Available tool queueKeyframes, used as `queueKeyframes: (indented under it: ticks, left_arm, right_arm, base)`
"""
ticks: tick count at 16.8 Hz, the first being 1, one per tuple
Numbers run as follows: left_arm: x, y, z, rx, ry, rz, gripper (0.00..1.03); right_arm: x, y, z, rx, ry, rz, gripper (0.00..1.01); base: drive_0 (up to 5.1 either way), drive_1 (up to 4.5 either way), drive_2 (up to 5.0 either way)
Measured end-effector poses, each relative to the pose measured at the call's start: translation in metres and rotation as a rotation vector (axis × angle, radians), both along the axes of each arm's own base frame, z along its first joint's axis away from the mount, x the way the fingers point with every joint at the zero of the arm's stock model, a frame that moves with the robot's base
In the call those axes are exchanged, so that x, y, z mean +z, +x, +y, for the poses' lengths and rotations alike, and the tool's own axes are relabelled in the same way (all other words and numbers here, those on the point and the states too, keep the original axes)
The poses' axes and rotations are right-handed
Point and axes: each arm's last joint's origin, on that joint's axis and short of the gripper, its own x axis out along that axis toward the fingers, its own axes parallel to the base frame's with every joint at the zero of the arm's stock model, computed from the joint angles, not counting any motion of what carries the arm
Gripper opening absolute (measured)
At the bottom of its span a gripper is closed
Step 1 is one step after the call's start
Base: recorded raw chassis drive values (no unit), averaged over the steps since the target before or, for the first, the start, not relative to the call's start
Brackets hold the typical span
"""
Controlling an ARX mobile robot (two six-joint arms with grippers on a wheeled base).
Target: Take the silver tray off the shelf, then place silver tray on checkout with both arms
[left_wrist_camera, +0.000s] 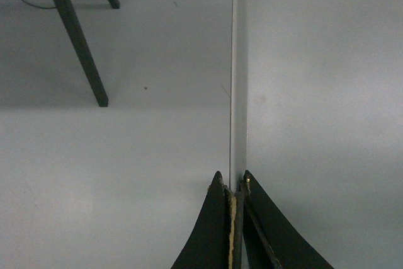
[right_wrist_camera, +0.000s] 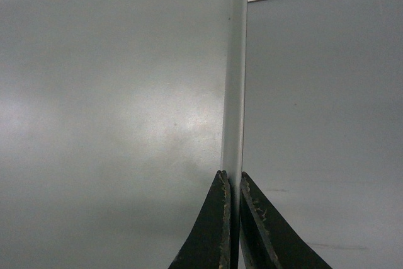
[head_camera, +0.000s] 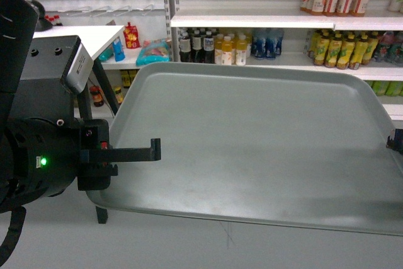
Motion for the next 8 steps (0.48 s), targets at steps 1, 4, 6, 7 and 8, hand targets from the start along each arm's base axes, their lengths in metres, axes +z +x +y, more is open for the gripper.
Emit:
queueKeyframes:
  ticks: [1, 4, 6, 7, 8]
  left_arm:
    - [-0.0003, -0.0002, 0.0001, 0.000, 0.002, 0.004, 0.03]
    - [-0.0003, -0.0002, 0.0001, 0.000, 0.002, 0.004, 0.03]
    - [-0.0001, 0.0000, 0.0000, 0.000, 0.001, 0.001, 0.03]
    - [-0.0004, -0.0002, 0.0001, 0.000, 0.002, 0.005, 0.03]
    - [-0.0004, -0.0002, 0.0001, 0.000, 0.002, 0.003, 0.03]
  right_arm:
    - [-0.0002, -0.0001, 0.0001, 0.001, 0.000, 0.002, 0.03]
    - [-0.0002, -0.0001, 0.0001, 0.001, 0.000, 0.002, 0.03]
    - [-0.0003, -0.0001, 0.0001, 0.001, 0.000, 0.002, 0.03]
    - [-0.0003, -0.0001, 0.0001, 0.001, 0.000, 0.003, 0.03]
    - [-0.0001, -0.0001, 0.0001, 0.001, 0.000, 0.001, 0.03]
  base:
    - [-5.0, 2.42, 2.4]
    - [-5.0, 2.41, 2.4]
    - [-5.0, 2.48, 2.5]
    - [-4.9, 2.60, 2.6]
    - [-4.8, 2.62, 2.6]
